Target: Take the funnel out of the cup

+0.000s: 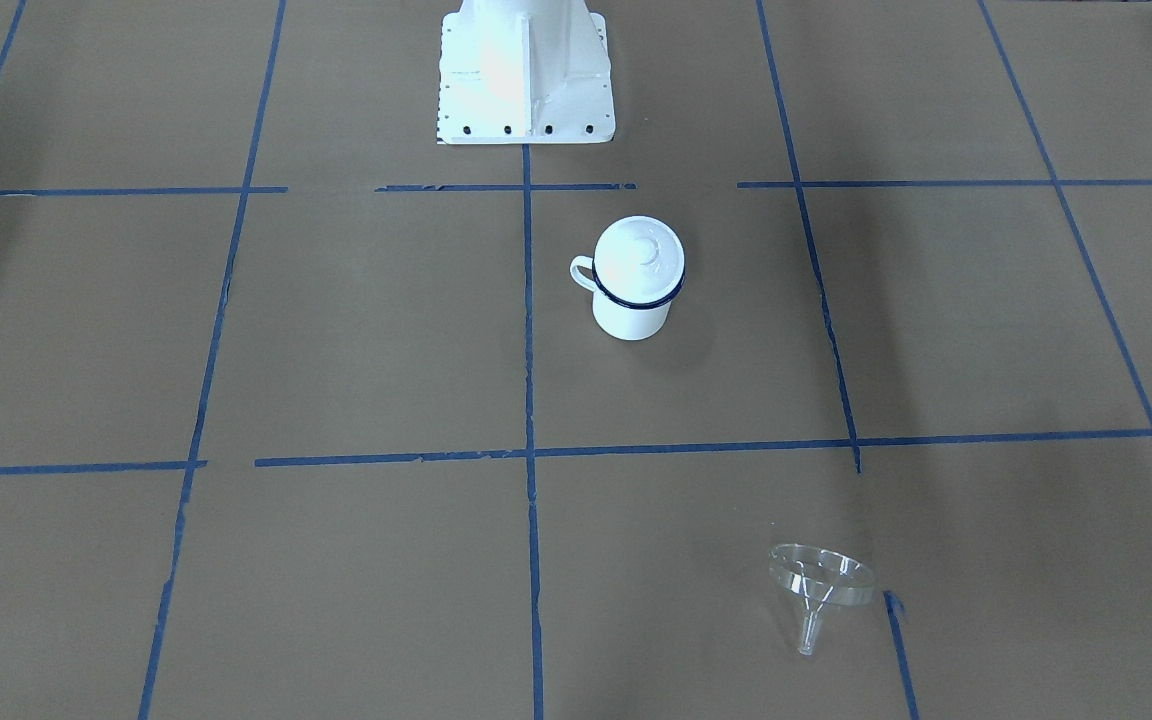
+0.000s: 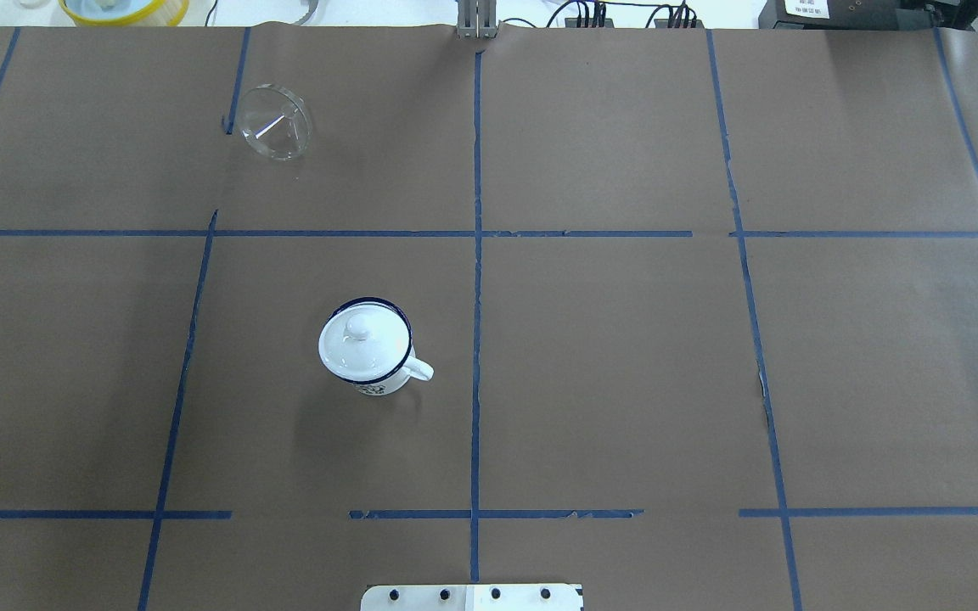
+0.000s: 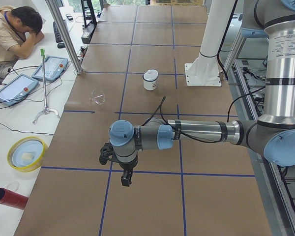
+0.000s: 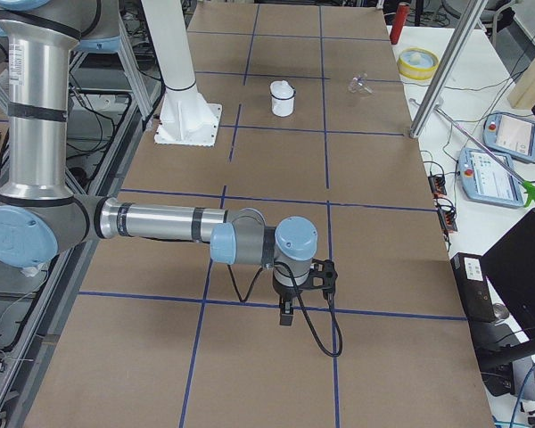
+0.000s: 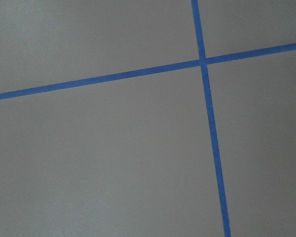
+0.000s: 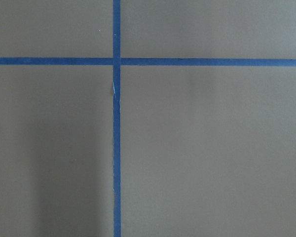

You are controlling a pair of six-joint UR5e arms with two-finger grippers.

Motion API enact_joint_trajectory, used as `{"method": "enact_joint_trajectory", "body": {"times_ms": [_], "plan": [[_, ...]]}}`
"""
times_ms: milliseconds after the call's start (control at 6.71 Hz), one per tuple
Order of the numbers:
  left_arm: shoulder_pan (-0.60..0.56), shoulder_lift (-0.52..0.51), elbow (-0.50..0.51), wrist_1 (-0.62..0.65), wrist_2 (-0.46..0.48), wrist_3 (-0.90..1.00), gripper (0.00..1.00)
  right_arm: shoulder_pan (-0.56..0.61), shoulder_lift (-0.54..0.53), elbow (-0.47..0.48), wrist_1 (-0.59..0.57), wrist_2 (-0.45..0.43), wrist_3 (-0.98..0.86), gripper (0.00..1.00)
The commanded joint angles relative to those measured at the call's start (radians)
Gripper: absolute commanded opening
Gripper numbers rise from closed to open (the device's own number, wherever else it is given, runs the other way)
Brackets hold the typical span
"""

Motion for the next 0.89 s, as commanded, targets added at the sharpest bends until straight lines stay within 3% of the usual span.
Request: {"method": "enact_joint_trajectory", "body": {"times_ms": [0, 745], "plan": [[0.001, -0.009, -0.009, -0.003, 0.0, -0.061, 1.0, 0.0, 0.0, 0.0, 0.0, 0.0, 0.0, 1.0], [0.003, -0.01, -0.009, -0.067, -0.002, -0.061, 1.0, 0.0, 0.0, 0.0, 0.0, 0.0, 0.0, 1.0]]}}
